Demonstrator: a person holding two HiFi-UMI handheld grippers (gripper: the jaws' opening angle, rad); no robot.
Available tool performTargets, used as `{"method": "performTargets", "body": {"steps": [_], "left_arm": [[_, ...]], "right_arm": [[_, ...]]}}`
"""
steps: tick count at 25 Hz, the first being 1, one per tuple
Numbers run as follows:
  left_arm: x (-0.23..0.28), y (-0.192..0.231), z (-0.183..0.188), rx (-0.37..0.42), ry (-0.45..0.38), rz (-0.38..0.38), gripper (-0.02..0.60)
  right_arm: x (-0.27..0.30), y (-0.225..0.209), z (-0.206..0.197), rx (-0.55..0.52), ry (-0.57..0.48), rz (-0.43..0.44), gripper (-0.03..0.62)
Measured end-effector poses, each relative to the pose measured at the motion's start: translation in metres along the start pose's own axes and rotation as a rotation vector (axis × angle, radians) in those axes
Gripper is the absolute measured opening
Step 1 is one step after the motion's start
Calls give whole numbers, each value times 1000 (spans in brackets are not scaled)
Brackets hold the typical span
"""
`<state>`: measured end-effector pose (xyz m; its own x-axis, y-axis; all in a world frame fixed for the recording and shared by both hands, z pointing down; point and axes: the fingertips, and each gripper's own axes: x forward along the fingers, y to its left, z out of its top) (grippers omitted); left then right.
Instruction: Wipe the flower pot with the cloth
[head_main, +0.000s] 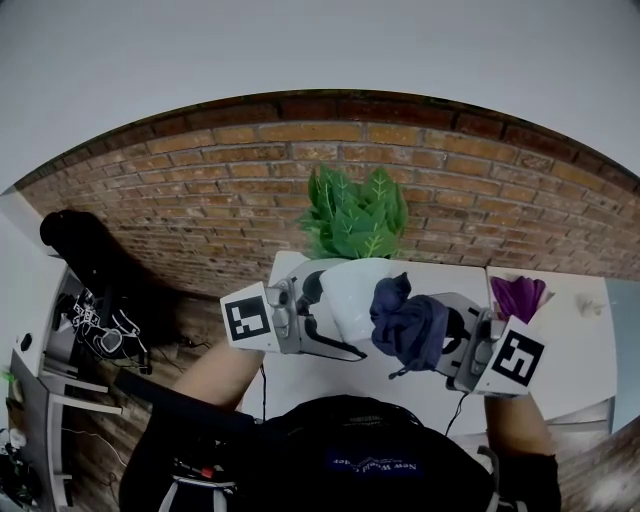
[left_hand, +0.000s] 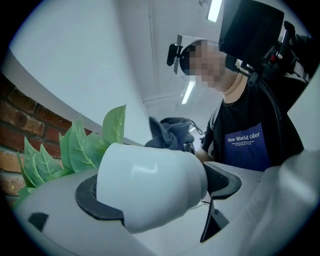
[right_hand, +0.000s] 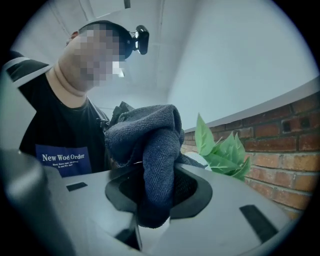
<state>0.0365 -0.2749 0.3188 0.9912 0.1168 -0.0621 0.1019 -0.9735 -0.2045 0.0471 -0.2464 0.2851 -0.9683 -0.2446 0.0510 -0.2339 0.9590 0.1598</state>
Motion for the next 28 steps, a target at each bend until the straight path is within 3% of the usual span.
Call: {"method": "performTargets", "body": {"steps": [4, 7, 11, 14, 18, 23, 28], "left_arm": [[-5, 6, 2, 6, -2, 21, 518], [-9, 12, 11, -10, -62, 26, 517], [-7, -1, 18, -8, -115, -38, 517], [-4, -13, 28, -14, -158, -87, 517], [-6, -20, 35, -16, -209, -117, 517], [-9, -21, 32, -9, -211, -124, 518], [-12, -9, 35, -43, -266, -75, 517]], "right_arm": [[-1, 21, -5, -14, 31, 59, 100], [-2, 22, -4, 19, 14, 73, 100], [-18, -26, 18, 94, -156, -57, 100], [-17, -50, 20, 112, -165, -123, 100], [-11, -43, 20, 122, -172, -90, 100], [-11, -24, 18, 121, -184, -42, 100], [-16, 12, 14, 89, -173, 55, 100]]}}
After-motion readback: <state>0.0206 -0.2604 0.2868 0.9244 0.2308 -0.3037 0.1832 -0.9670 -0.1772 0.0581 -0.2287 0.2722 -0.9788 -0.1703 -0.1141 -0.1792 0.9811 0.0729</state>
